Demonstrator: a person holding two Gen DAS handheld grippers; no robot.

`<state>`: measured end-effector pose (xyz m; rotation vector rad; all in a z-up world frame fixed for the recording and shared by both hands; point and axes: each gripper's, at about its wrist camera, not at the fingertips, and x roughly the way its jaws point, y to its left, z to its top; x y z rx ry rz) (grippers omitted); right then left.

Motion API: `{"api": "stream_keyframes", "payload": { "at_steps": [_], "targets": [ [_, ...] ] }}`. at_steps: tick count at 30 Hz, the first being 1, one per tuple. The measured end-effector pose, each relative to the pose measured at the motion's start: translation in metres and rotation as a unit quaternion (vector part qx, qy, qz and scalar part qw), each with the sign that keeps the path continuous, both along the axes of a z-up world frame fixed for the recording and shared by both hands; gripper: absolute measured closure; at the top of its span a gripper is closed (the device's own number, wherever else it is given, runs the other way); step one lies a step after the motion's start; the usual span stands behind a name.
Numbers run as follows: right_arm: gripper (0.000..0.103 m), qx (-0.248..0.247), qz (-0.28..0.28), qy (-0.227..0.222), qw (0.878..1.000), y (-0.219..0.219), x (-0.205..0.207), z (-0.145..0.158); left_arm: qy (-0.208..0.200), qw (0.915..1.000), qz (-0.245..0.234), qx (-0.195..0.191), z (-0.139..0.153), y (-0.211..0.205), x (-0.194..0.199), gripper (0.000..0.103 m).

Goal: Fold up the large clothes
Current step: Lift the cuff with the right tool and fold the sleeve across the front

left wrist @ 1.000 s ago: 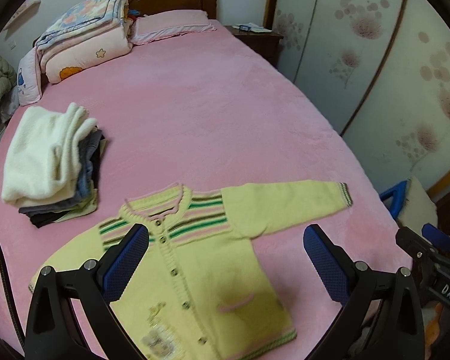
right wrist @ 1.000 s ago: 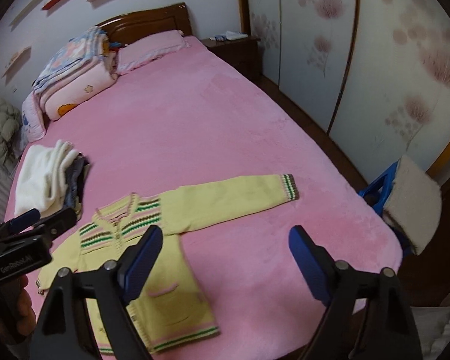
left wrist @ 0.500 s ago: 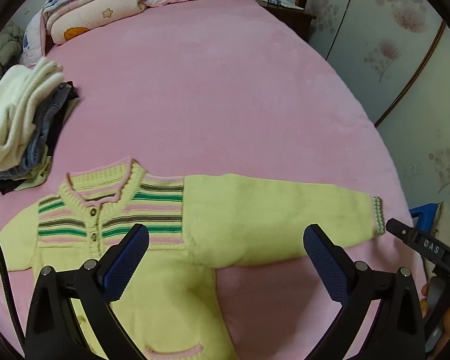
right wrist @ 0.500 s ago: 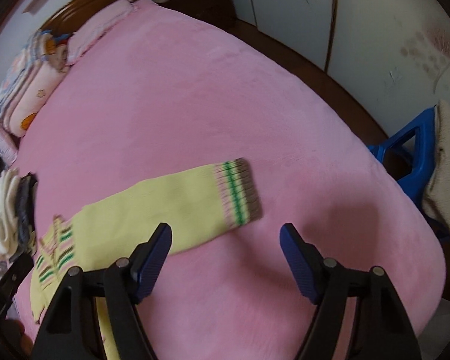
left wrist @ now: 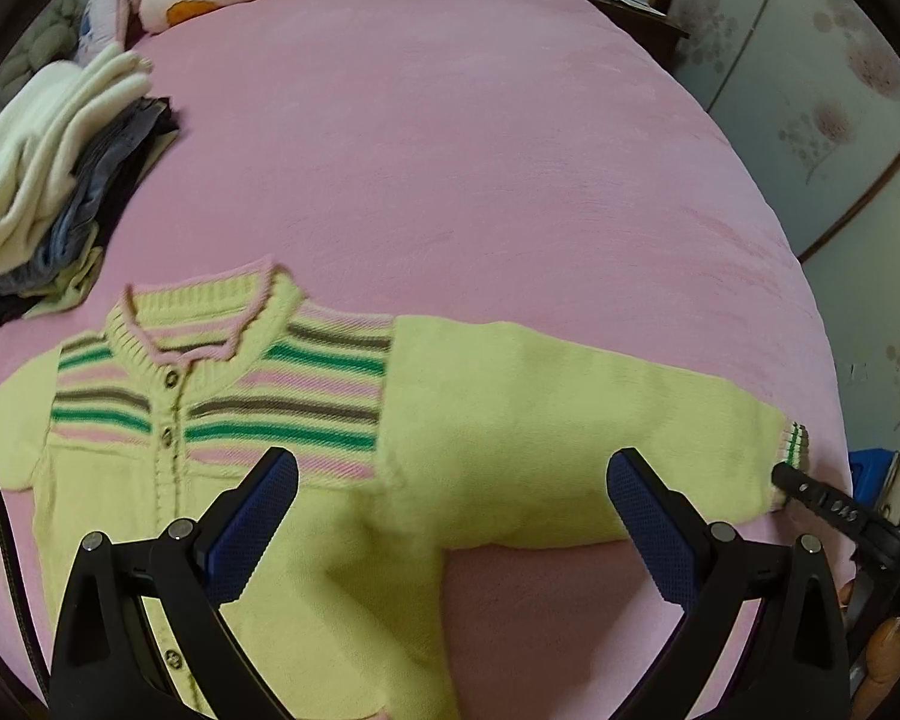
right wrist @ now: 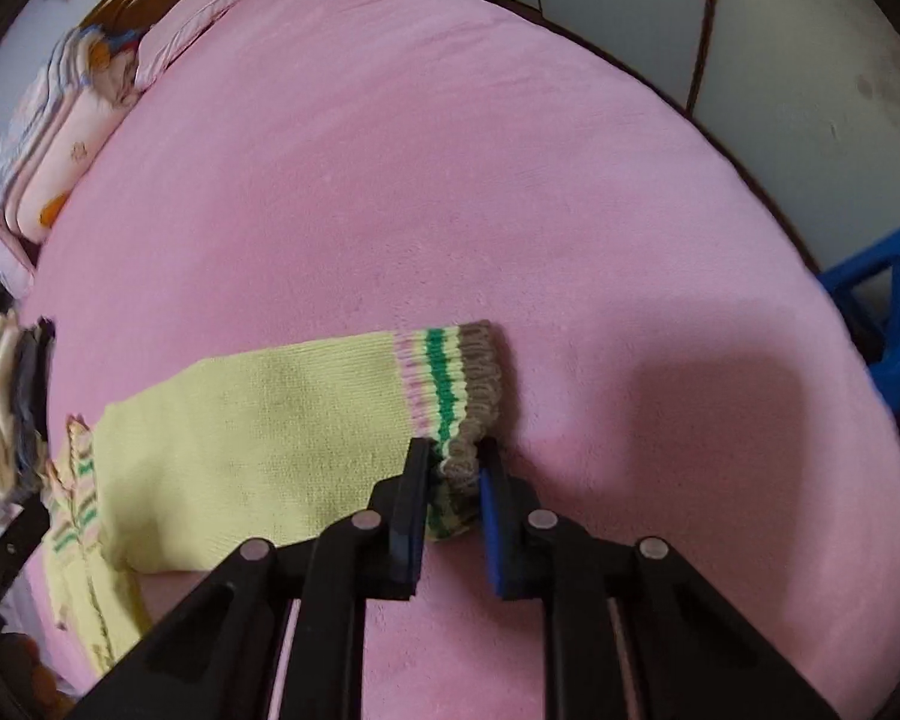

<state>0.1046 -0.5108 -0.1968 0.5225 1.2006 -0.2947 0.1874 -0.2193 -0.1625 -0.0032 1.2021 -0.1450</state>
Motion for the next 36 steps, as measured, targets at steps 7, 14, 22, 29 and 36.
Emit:
{"api": "stream_keyframes", "payload": {
  "at_steps": [7, 14, 22, 29, 36],
  "targets": [
    [0.092, 0.058, 0.068, -0.095, 0.992, 0.061, 0.007, 0.069, -0.019, 0.9994, 0.029, 0.001, 0.034, 0.055, -0.011, 0.001],
    [0.092, 0.098, 0.229, -0.13, 0.96, 0.2, 0.042, 0.087, -0.046, 0.9964, 0.071, 0.003, 0.057, 0.124, -0.015, 0.001],
    [0.088, 0.07, 0.31, -0.071, 0.946, 0.289, 0.065, 0.012, -0.018, 0.9925, 0.12, -0.012, 0.019, 0.194, -0.005, 0.001],
    [0.077, 0.078, 0.296, -0.055, 0.95, 0.275, 0.056, -0.008, 0.018, 0.9953, 0.073, -0.061, -0.013, 0.194, -0.005, 0.001],
    [0.065, 0.048, 0.299, -0.063, 0.951, 0.279, 0.038, 0.006, 0.064, 0.9834, 0.016, -0.169, -0.037, 0.169, 0.003, 0.001]
  ]
}}
